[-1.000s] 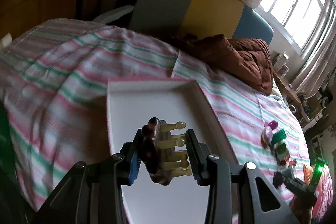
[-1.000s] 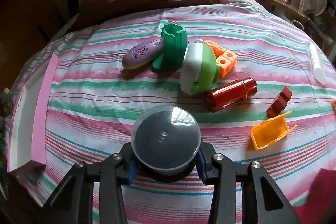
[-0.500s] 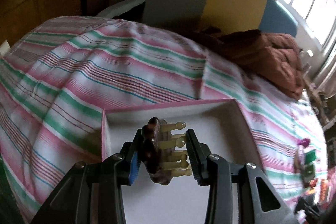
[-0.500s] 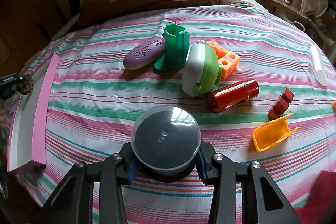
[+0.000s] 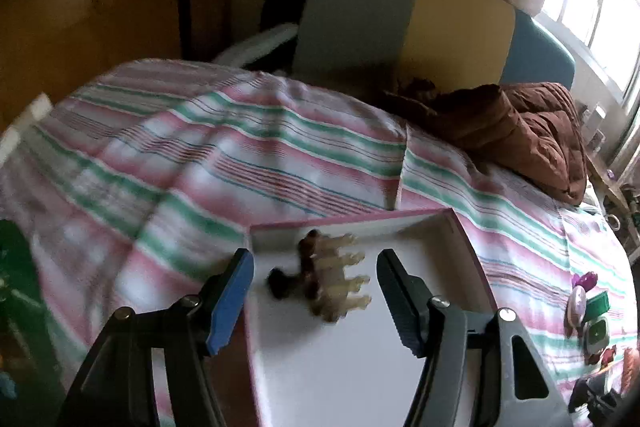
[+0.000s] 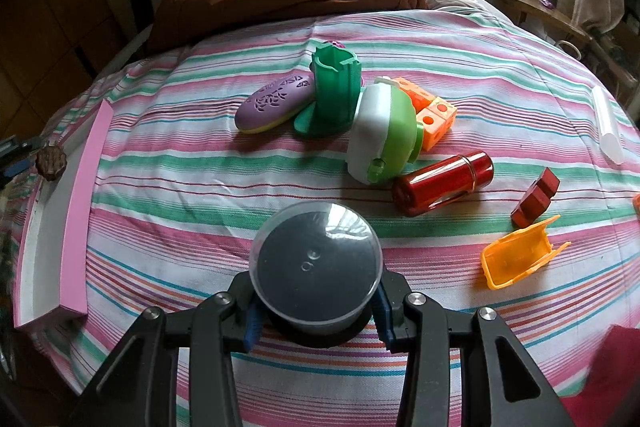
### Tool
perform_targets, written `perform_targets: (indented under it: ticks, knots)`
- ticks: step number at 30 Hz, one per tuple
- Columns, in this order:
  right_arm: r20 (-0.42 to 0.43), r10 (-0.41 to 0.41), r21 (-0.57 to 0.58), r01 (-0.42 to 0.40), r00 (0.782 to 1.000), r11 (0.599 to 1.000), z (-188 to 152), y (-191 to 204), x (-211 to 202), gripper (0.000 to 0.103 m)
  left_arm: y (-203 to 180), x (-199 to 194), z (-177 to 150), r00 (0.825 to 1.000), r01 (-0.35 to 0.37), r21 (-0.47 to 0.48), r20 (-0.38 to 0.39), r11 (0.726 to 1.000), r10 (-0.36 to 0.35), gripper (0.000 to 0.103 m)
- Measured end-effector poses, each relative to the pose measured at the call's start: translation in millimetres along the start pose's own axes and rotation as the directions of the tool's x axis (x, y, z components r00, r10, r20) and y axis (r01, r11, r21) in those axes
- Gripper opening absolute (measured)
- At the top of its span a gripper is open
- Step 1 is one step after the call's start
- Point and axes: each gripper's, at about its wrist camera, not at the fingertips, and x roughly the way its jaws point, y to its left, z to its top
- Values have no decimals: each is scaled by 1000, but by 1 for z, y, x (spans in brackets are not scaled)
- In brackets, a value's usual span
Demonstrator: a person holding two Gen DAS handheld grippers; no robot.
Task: Organize rigid objects
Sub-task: 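Lower the brown spiky toy into the tray and open the left tool, then carry the black container to the tray with the right tool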
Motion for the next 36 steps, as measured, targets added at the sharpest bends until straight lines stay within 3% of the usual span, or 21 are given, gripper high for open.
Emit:
perform_targets:
  ticks: [11,17,22,36]
  knots:
    - [12,-19,-41,19,1000,999,-2,4,0,44,-12,-80,-68,998,6,4,58,1000,-7,65]
    - [19,-20,-60,21,1000,998,-3,7,1,44,-17,-93,-91,999,10,22,38,1000,-11,65]
    - [8,24,-68,-24,1000,997,-1,16,1,44,-21,-99,-107,1000,2,41,29,999,-3,65]
    - [0,64,-146,-63,998,987,2,71,10,44,-15,-112,-121,999,-8,64,39,998,6,65]
